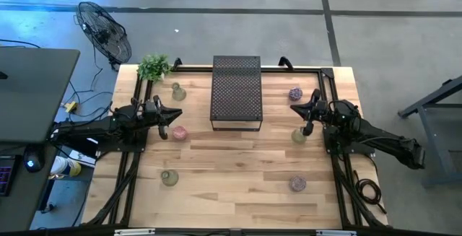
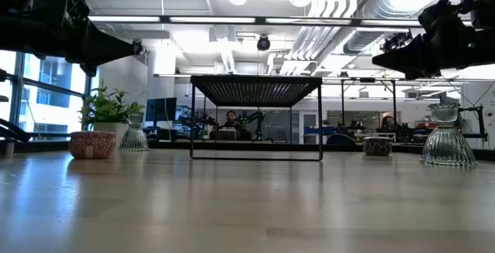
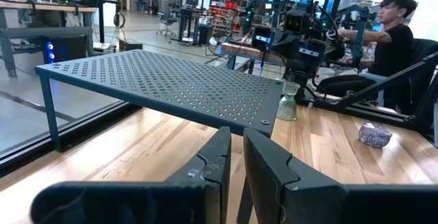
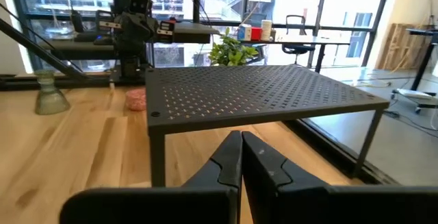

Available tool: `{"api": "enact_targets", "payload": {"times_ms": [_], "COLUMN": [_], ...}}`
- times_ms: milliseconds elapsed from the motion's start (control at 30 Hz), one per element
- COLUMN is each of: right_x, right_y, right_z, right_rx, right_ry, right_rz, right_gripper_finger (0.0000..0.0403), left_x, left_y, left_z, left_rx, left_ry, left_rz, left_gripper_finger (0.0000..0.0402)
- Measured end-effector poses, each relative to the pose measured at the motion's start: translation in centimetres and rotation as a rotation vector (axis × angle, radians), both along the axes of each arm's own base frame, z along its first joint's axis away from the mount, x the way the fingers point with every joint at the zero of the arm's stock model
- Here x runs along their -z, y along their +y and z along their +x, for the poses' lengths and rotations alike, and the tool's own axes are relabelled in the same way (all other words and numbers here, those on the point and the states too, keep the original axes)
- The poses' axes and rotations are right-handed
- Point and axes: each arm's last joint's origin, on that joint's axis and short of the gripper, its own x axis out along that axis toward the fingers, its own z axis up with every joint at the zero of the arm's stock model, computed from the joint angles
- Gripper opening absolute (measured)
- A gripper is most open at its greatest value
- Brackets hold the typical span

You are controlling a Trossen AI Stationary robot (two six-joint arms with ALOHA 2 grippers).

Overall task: Stock candles and vases on shelf
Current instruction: Put the black patterned scented candle on the shelf

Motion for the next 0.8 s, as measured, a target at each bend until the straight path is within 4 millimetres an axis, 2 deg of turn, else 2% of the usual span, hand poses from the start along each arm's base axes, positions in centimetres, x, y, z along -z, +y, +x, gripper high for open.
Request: {"api": "enact_targets", "payload": {"times_ms": [100, 267, 433, 600, 800], "right_x": [0.0, -0.1, -0.9, -1.8, -2.6], "right_y": [0.0, -0.1, -0.2, -0.4, -0.8], "right_z": [0.0, 0.0, -0.1, -0.3, -0.8], "right_rx": [0.016, 0.044, 0.075, 0.183, 0.355], "right_ry": [-0.006, -0.072, -0.147, -0.179, -0.259], "right_rz": [0.017, 0.175, 0.137, -0.014, -0.045], "right_gripper_finger": [0.0, 0.0, 0.0, 0.0, 0.0], "left_x": [0.0, 0.0, -0.1, 0.0, 0.3], "left_y": [0.0, 0.0, 0.0, 0.1, 0.1], "left_z": [0.0, 0.0, 0.0, 0.0, 0.2], "left_rx": [0.0, 0.0, -0.004, -0.04, -0.042], "left_ry": [0.0, 0.0, -0.01, -0.004, 0.038], "left_rz": [0.0, 0.0, -0.005, -0.008, -0.013], "left_gripper_finger": [0.004, 0.004, 0.004, 0.0038, 0.0004]}}
